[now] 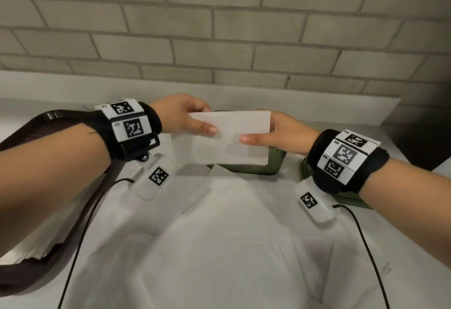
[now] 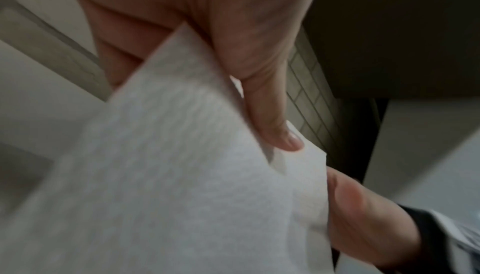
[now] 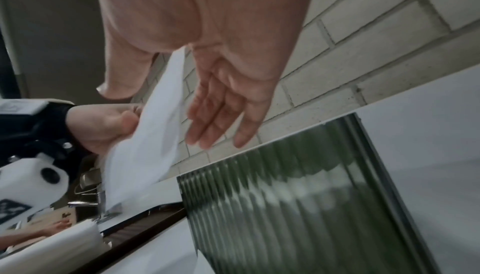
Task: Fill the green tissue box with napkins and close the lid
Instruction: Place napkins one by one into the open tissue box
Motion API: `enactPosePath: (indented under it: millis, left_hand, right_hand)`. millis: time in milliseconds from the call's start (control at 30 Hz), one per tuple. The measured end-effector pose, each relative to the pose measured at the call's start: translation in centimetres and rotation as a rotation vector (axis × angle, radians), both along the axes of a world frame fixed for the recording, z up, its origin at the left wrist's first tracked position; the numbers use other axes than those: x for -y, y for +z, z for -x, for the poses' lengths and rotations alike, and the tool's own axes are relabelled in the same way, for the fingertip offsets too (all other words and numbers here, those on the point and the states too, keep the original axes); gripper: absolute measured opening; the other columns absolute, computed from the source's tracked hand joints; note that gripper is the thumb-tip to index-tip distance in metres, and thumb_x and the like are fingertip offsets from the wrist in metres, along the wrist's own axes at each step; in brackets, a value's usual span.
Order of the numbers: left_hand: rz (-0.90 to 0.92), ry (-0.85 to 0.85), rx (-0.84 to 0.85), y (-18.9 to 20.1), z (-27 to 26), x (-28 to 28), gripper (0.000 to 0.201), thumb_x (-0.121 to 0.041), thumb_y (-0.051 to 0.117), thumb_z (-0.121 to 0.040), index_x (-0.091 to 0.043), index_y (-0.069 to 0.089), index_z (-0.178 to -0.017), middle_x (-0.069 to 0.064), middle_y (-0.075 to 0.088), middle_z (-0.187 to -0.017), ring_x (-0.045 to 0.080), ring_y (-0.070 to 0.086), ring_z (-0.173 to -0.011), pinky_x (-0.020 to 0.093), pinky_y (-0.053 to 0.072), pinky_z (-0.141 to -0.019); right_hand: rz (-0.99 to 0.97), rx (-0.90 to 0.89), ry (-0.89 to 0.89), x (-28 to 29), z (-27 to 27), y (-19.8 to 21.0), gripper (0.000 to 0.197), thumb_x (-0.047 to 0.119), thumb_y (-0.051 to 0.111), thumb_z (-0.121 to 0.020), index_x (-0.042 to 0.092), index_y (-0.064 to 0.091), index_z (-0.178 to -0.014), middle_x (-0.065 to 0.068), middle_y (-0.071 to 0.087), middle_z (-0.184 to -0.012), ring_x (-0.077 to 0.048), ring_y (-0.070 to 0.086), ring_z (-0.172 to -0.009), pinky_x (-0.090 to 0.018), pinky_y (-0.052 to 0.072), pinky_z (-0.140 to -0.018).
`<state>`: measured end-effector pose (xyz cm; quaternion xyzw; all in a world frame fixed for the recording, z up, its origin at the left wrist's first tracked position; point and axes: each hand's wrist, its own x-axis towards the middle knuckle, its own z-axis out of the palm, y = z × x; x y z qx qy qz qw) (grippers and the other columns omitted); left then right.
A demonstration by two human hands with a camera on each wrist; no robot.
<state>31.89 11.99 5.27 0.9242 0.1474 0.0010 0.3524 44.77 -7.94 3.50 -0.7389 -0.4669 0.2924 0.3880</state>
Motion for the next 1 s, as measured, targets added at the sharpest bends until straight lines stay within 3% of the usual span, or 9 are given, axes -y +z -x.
enactPosePath:
  millis: [167, 233, 300, 367, 433, 500, 633, 833, 1000]
  left_hand:
    - [0.057, 0.198, 0.165, 0.1, -2.9, -0.8, 0.033, -0.045, 0.080, -0.065, -0.030, 0.063, -0.088, -0.006, 0.066, -0.095, 0.010, 0.061, -0.089, 0.025, 0.049, -0.081]
    - [0.058, 0.283, 0.222, -0.2, -4.1, -0.9, 0.041, -0.034, 0.078, -0.072, -0.022, 0.061, -0.107, -0.002, 0.058, -0.107, 0.012, 0.056, -0.098, 0.021, 0.054, -0.070]
    - [0.129, 0.347, 0.249, -0.7, -4.9, -0.9, 0.046, -0.021, 0.078, -0.074, -0.015, 0.056, -0.114, 0.001, 0.058, -0.111, 0.014, 0.057, -0.094, 0.022, 0.056, -0.066]
    - [0.100, 0.364, 0.241, -1.5, -5.4, -0.8, 0.047, -0.012, 0.078, -0.073, -0.013, 0.055, -0.114, 0.004, 0.061, -0.116, 0.017, 0.059, -0.095, 0.031, 0.057, -0.076]
    - [-0.038, 0.350, 0.201, -2.3, -5.8, -0.7, 0.048, -0.010, 0.076, -0.073, -0.014, 0.055, -0.116, 0.003, 0.060, -0.119, 0.019, 0.058, -0.103, 0.028, 0.050, -0.085]
    - [-0.231, 0.297, 0.164, -2.9, -5.9, -0.4, 0.045, -0.009, 0.074, -0.074, -0.015, 0.057, -0.115, 0.003, 0.058, -0.120, 0.019, 0.054, -0.110, 0.021, 0.040, -0.084]
    - [-0.427, 0.210, 0.101, -3.4, -6.2, 0.3, 0.035, 0.001, 0.064, -0.075, -0.015, 0.063, -0.106, 0.008, 0.056, -0.117, 0.024, 0.055, -0.106, 0.027, 0.042, -0.083]
    - [-0.484, 0.128, 0.019, -2.4, -7.5, 1.7, 0.028, -0.008, 0.068, -0.077, -0.014, 0.066, -0.104, 0.004, 0.063, -0.112, 0.023, 0.059, -0.103, 0.029, 0.048, -0.087]
    - [-0.526, 0.004, -0.325, -4.6, -10.5, 3.2, 0.023, -0.028, 0.075, -0.072, -0.019, 0.065, -0.090, 0.000, 0.065, -0.091, 0.018, 0.061, -0.078, 0.029, 0.051, -0.079]
  right_hand:
    - [-0.158, -0.015, -0.218, -0.3, -2.0, -0.3, 0.050, 0.007, 0.069, -0.083, 0.008, 0.050, -0.128, -0.005, 0.061, -0.125, -0.019, 0.061, -0.112, -0.036, 0.048, -0.099]
    - [-0.156, -0.047, -0.361, -0.4, -3.1, -0.4, 0.057, 0.008, 0.070, -0.081, 0.004, 0.045, -0.132, -0.009, 0.059, -0.127, -0.023, 0.059, -0.113, -0.038, 0.050, -0.097]
    - [-0.113, -0.148, -0.490, -0.6, -3.9, -0.9, 0.053, 0.004, 0.070, -0.081, 0.001, 0.044, -0.128, -0.014, 0.057, -0.125, -0.027, 0.062, -0.104, -0.033, 0.058, -0.076]
    - [-0.046, -0.277, -0.543, -0.8, -4.0, -1.4, 0.048, -0.001, 0.068, -0.082, 0.001, 0.042, -0.122, -0.015, 0.058, -0.110, -0.025, 0.064, -0.080, -0.025, 0.057, -0.054]
    - [0.017, -0.290, -0.566, -1.0, -3.8, -1.7, 0.054, -0.003, 0.068, -0.081, 0.001, 0.038, -0.126, -0.008, 0.054, -0.096, -0.019, 0.061, -0.068, -0.022, 0.055, -0.049]
    - [0.076, -0.182, -0.571, -1.3, -3.9, -1.9, 0.063, 0.000, 0.071, -0.079, 0.002, 0.036, -0.130, -0.006, 0.050, -0.105, -0.018, 0.058, -0.072, -0.022, 0.055, -0.048]
    - [0.388, 0.266, -0.433, -1.7, -4.0, -1.5, 0.083, 0.029, 0.076, -0.076, 0.006, 0.028, -0.140, -0.010, 0.048, -0.130, -0.025, 0.052, -0.112, -0.023, 0.048, -0.075]
    - [0.457, 0.807, -0.257, -2.7, -3.9, 0.9, 0.052, 0.022, 0.067, -0.083, 0.003, 0.046, -0.128, -0.016, 0.056, -0.118, -0.029, 0.056, -0.105, -0.030, 0.045, -0.076]
    - [0.598, 0.744, 0.070, -4.2, -3.4, 0.9, 0.062, 0.025, 0.074, -0.077, 0.021, 0.050, -0.134, -0.001, 0.056, -0.130, -0.020, 0.054, -0.114, -0.023, 0.041, -0.086]
